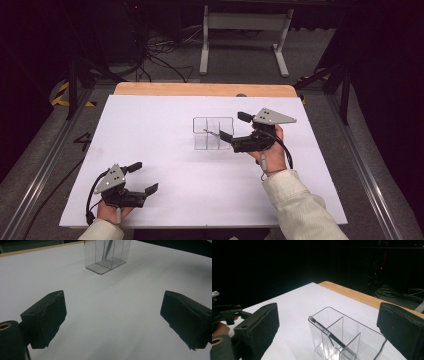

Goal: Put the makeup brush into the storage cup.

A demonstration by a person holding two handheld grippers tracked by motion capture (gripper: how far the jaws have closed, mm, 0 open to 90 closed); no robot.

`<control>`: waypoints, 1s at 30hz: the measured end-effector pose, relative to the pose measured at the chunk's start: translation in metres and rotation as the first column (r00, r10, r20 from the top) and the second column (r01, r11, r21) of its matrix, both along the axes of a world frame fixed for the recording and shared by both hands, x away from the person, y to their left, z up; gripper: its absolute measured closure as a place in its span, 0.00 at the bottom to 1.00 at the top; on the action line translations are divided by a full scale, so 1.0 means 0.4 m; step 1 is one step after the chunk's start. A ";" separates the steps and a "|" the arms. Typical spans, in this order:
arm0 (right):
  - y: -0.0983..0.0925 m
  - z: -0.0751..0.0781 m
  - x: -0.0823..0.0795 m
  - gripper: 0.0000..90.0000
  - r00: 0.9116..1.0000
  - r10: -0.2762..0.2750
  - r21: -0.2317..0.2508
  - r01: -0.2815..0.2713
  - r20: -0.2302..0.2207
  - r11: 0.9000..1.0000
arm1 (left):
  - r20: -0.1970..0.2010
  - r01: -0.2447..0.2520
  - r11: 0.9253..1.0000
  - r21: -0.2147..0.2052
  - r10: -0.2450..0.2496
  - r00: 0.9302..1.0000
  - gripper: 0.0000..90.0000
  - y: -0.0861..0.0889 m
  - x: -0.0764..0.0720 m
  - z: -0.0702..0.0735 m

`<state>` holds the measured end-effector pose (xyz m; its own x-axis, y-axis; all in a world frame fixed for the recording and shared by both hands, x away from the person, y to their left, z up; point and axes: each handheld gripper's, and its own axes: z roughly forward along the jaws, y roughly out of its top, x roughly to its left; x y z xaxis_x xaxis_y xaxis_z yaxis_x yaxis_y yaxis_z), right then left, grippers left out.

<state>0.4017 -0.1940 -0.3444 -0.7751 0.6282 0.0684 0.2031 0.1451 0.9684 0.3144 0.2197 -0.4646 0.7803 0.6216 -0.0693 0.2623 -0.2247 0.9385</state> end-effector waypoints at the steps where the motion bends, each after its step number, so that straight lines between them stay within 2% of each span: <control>1: -0.007 0.003 -0.007 0.04 1.000 0.003 0.001 -0.003 0.004 1.000 | -0.004 0.000 1.000 -0.003 0.000 1.000 0.08 -0.001 0.000 0.000; 4: -0.034 0.009 -0.029 0.03 1.000 0.023 -0.008 -0.023 0.019 1.000 | -0.013 0.013 1.000 -0.014 -0.013 1.000 0.08 0.001 0.001 0.001; 5: -0.044 0.010 -0.035 0.03 0.999 0.036 -0.011 -0.035 0.025 0.999 | -0.023 0.035 0.999 -0.026 -0.035 0.999 0.08 0.003 0.003 0.000; 8: -0.061 0.008 -0.044 0.03 0.999 0.034 -0.020 -0.033 0.039 0.999 | -0.019 0.046 0.999 -0.027 -0.047 0.999 0.08 0.003 0.004 -0.001; 14: -0.099 -0.008 -0.065 0.02 0.999 0.040 -0.030 -0.039 0.029 0.999 | -0.022 0.054 0.998 -0.031 -0.055 0.998 0.07 0.002 0.004 0.000; 15: -0.106 -0.015 -0.071 0.00 0.997 0.059 -0.038 -0.057 0.042 0.998 | -0.022 0.056 0.998 -0.031 -0.056 0.998 0.07 0.002 0.005 0.000; 16: -0.106 -0.015 -0.071 0.00 0.997 0.059 -0.038 -0.057 0.042 0.998 | -0.023 0.058 0.998 -0.032 -0.058 0.998 0.07 0.002 0.005 0.000; 18: -0.115 -0.029 -0.079 0.00 0.995 0.093 -0.041 -0.091 0.042 0.995 | -0.027 0.061 0.998 -0.035 -0.062 0.998 0.07 0.001 0.005 -0.001; 23: -0.125 -0.050 -0.097 0.00 0.992 0.114 -0.047 -0.112 0.046 0.993 | -0.025 0.063 0.997 -0.033 -0.064 0.998 0.07 0.002 0.006 -0.001; 30: -0.131 -0.097 -0.120 0.00 0.994 0.106 -0.060 -0.103 0.034 0.993 | -0.025 0.069 0.997 -0.037 -0.070 0.997 0.07 0.003 0.006 -0.001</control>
